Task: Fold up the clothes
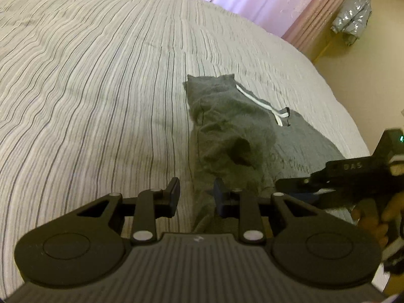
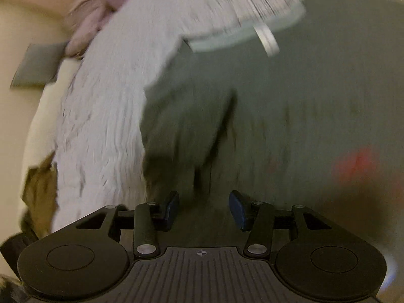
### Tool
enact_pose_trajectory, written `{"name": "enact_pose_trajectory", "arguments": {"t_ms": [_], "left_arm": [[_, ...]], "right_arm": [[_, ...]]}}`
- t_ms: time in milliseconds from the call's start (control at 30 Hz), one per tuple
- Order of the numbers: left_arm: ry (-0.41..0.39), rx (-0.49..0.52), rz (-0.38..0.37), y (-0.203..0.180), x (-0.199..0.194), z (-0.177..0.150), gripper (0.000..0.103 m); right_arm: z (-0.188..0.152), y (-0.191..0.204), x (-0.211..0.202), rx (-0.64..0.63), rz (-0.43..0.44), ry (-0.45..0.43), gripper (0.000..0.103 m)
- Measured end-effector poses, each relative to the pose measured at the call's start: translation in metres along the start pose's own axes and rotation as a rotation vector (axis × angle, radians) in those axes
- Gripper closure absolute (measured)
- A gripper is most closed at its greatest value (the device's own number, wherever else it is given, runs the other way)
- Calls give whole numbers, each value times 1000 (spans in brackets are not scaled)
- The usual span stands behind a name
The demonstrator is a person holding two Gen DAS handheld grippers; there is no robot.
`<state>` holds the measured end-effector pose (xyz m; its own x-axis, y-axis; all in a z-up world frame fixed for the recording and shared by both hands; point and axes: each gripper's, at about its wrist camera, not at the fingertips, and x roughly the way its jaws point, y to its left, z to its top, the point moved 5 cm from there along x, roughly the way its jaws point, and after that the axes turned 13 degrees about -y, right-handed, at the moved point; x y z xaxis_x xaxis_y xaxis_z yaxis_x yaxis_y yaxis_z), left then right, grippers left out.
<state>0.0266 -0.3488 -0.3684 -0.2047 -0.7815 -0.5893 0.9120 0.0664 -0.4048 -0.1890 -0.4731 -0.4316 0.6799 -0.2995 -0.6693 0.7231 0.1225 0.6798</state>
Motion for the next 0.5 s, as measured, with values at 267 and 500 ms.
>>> {"name": "enact_pose_trajectory", "arguments": {"t_ms": [267, 500], "left_arm": [[-28, -17, 10, 9, 10, 34, 80], [3, -79, -33, 21, 54, 96, 72]], "right_arm": [[-13, -16, 27, 258, -11, -77, 89], [-18, -25, 12, 435, -52, -166, 60]]}}
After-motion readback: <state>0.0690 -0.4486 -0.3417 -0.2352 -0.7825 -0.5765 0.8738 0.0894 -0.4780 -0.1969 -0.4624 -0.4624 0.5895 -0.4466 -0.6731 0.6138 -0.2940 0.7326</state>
